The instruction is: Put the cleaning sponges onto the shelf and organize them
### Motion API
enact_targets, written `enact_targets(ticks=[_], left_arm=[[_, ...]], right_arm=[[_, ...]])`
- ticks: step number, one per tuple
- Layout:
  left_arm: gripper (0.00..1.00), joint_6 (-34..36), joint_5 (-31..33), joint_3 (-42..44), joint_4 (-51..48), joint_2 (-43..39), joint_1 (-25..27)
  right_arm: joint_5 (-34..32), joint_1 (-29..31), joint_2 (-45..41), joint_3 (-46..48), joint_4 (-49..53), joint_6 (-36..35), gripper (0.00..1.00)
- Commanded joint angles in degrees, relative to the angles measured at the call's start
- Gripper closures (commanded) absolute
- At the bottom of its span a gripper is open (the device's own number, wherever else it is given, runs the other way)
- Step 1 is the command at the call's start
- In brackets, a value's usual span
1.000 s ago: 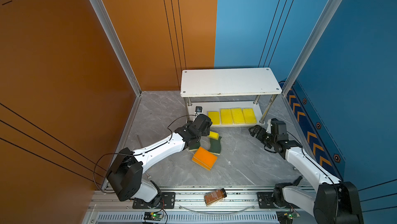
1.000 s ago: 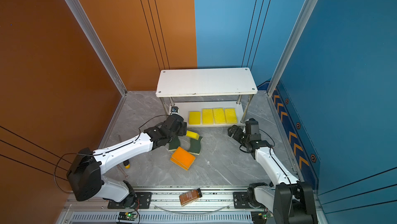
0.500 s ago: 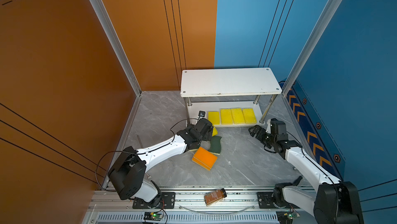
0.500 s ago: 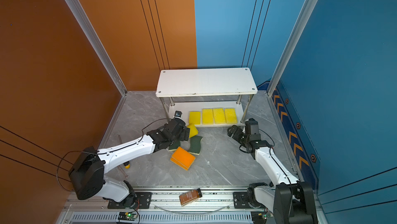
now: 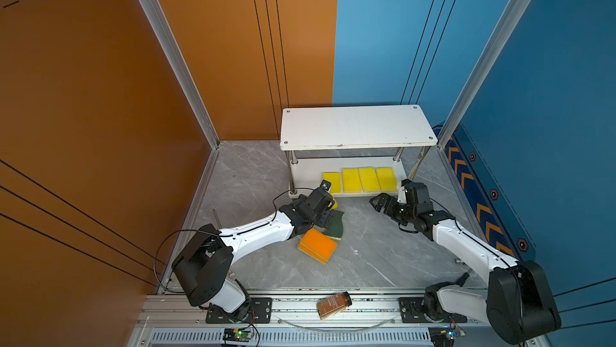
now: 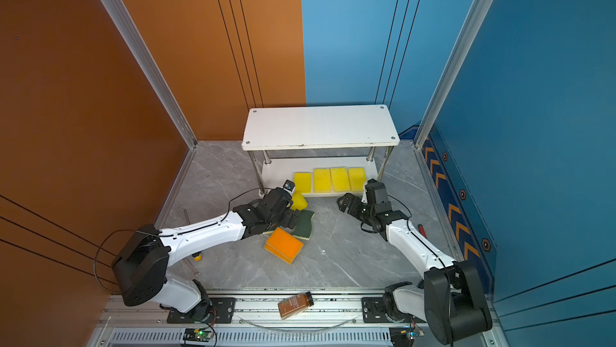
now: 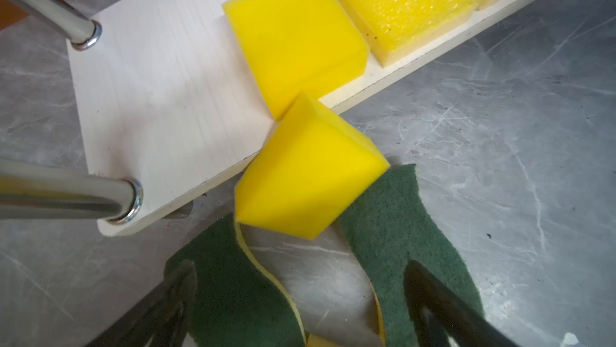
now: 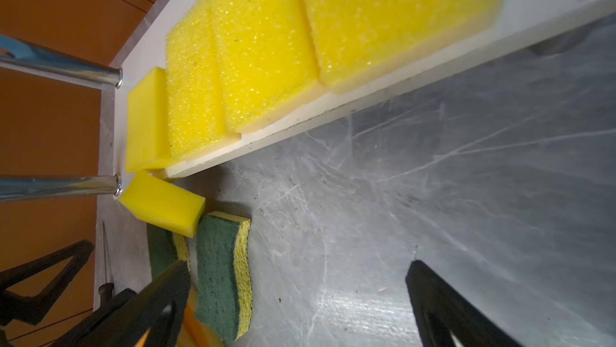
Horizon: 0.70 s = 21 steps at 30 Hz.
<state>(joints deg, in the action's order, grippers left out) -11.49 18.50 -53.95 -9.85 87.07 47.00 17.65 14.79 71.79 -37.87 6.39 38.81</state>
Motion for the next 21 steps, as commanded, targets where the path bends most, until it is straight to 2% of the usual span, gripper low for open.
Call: enact_targets(ticks=[1, 7, 13, 21], left_arm=[[0.02, 2.6, -4.9, 2.9, 5.5, -0.7, 0.0], [0.02, 0.0, -10.3, 7.9, 10.8, -3.6, -2.5], [0.02, 0.1, -11.0, 11.5, 11.3, -8.8, -4.0], [0.02, -1.3, -11.6, 15.0, 8.8, -16.2, -6.5]], right_arm=[[4.3, 2.9, 2.5, -1.5, -5.0, -1.5, 0.00], [10.2, 9.2, 10.9, -5.4, -9.4, -4.0, 0.00], [11.7, 12.2, 17.7, -8.7, -14.0, -4.3, 0.00], [10.7, 14.9, 21.8, -12.7, -11.5, -8.9, 0.00]])
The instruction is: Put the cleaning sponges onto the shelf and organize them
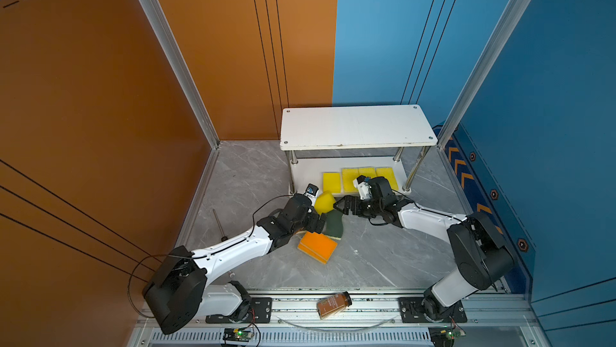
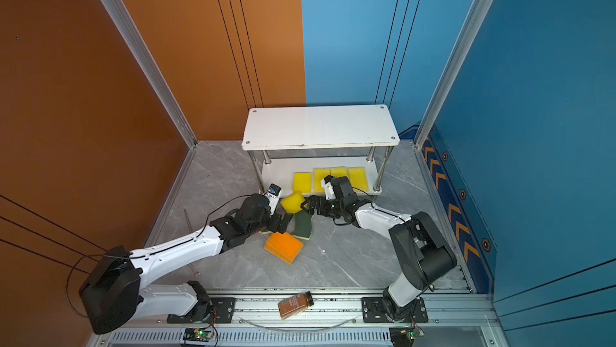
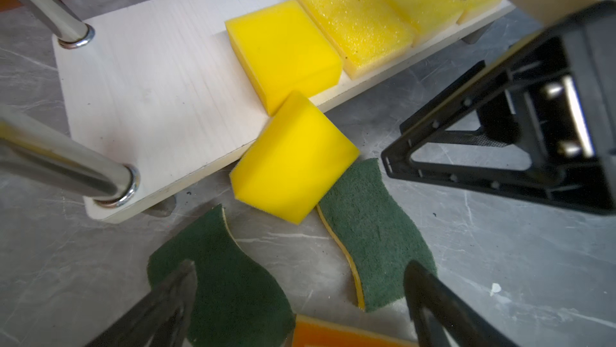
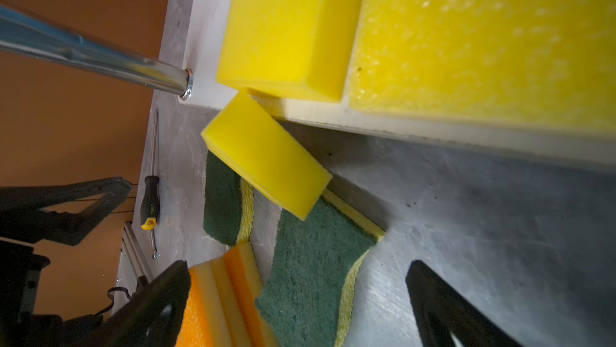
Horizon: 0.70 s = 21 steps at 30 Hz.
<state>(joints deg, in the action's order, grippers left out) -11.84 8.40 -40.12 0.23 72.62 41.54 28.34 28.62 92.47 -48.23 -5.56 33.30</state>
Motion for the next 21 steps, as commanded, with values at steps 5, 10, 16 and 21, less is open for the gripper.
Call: enact_targets(ticks=[5, 10, 16, 21], left_arm=[[0.02, -1.7, -1.4, 2.6, -1.4, -3.9, -2.0], [0.02, -2.5, -0.8, 3.2, -2.0, -4.6, -2.3], [0.02, -2.9, -0.7, 3.6, -2.0, -5.0, -2.4], [0.02, -3.1, -0.6, 3.8, -2.1, -4.9, -2.6]], right_arm=[[-1.3, 2.5, 4.3, -4.8, 0.6, -5.7, 0.01], [-2.0, 3.3, 7.4, -6.1, -0.9, -6.9, 0.06], [-3.3, 3.6, 9.2, -6.4, -2.6, -7.9, 0.07], [-3.4, 3.5, 10.4, -6.9, -4.4, -8.7, 0.08]])
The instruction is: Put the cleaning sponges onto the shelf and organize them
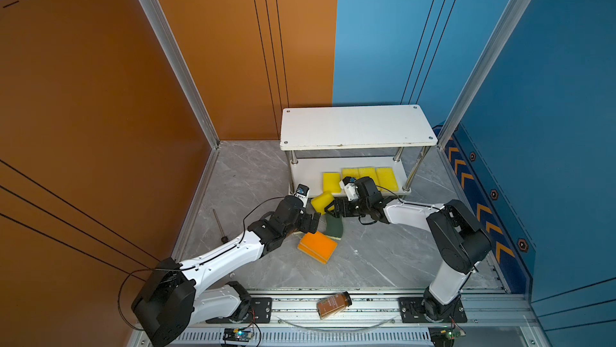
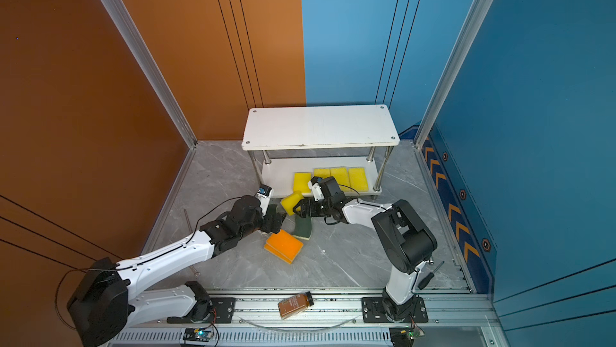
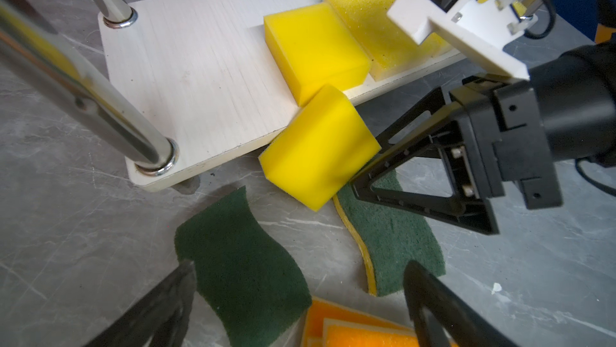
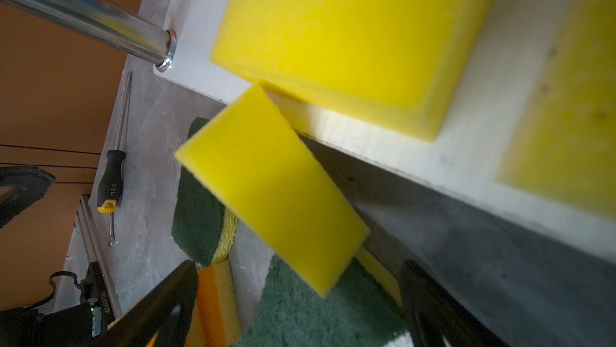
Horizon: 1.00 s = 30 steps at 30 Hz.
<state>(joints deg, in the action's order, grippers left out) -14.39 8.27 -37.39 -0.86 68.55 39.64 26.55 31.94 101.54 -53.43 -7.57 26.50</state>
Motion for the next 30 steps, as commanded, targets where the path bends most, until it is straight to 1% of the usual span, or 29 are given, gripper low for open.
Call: enact_targets(ticks=[1, 12, 22, 30], left_arm=[[0.02, -0.5, -0.5, 1.0, -1.0, -0.7, -0.8], [0.02, -1.0, -0.4, 1.0, -1.0, -0.3, -1.0], [0.02, -1.1, -0.6, 0.6, -0.8, 0.7, -1.0], [0.02, -1.2, -0.6, 0.6, -1.0, 1.1, -1.1]], right_arm=[[-1.5, 0.2, 1.6, -2.0, -2.7, -2.1, 0.08], [-0.8, 0.3, 4.9, -2.2, -8.1, -2.6, 0.11], [-1.4, 0.9, 5.3, -2.1, -9.7, -3.2, 0.14], [-1.3, 1.1, 5.1, -1.8, -10.8, -3.0, 0.24]])
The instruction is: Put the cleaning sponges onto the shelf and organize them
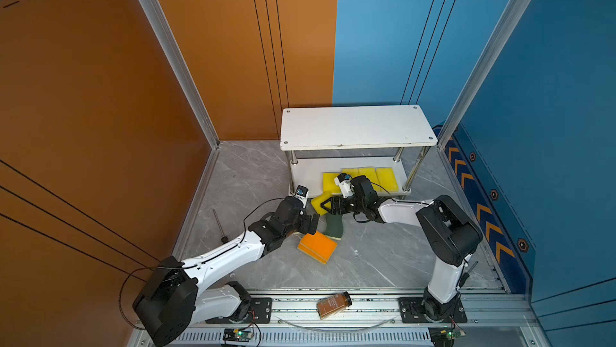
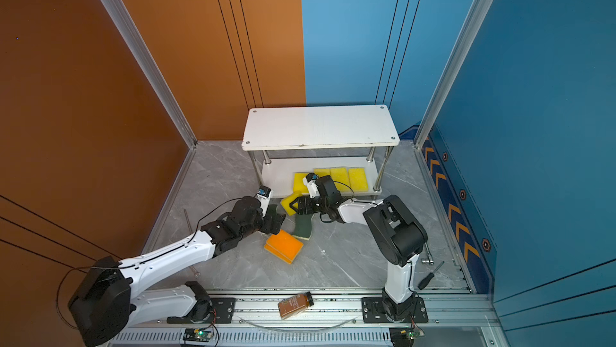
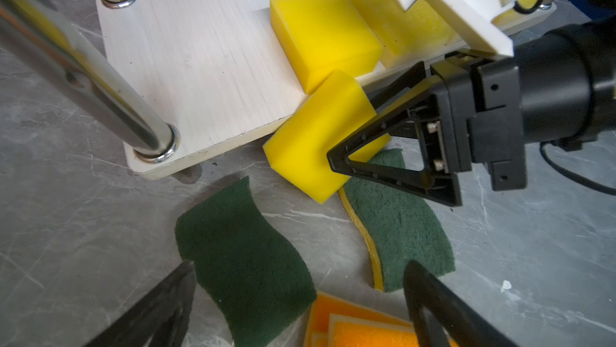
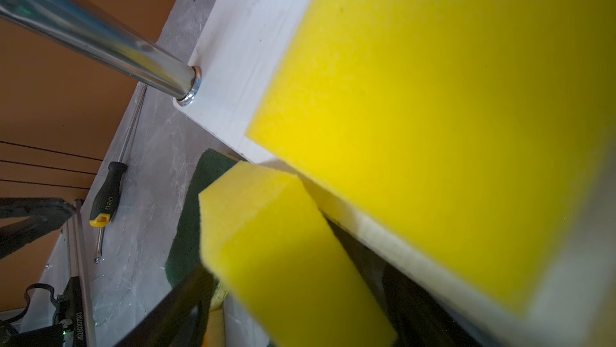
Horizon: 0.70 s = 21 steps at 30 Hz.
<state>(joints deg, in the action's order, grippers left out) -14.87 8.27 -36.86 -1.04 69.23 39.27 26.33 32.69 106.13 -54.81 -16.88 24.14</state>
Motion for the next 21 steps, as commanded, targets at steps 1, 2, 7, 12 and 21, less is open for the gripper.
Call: enact_targets(ticks=[1, 2, 7, 12, 21], left_arm=[[0.02, -0.7, -0.6, 0.1, -0.8, 0.5, -0.7], [0.02, -0.7, -0.6, 0.1, -0.8, 0.5, -0.7], [0.02, -0.8, -0.5, 0.0, -0.9, 0.7, -0.7], [0.02, -0.7, -0.2, 0.1, -1.0, 0.6, -0.7], [0.02, -0.9, -0.1, 0.2, -1.1, 0.3, -0.7]], right_arm=[[-1.0, 0.4, 0.5, -0.4, -1.6, -0.6, 0.26], [-1.0, 0.4, 0.5, -0.4, -1.6, -0.6, 0.26], [-0.8, 0.6, 0.2, -0.4, -1.3, -0.5, 0.28], [-0.7, 0.7, -0.4, -0.1, -0.2, -0.5, 0.32], [-0.7, 0.8, -0.2, -0.7, 1.5, -0.3, 0.43]])
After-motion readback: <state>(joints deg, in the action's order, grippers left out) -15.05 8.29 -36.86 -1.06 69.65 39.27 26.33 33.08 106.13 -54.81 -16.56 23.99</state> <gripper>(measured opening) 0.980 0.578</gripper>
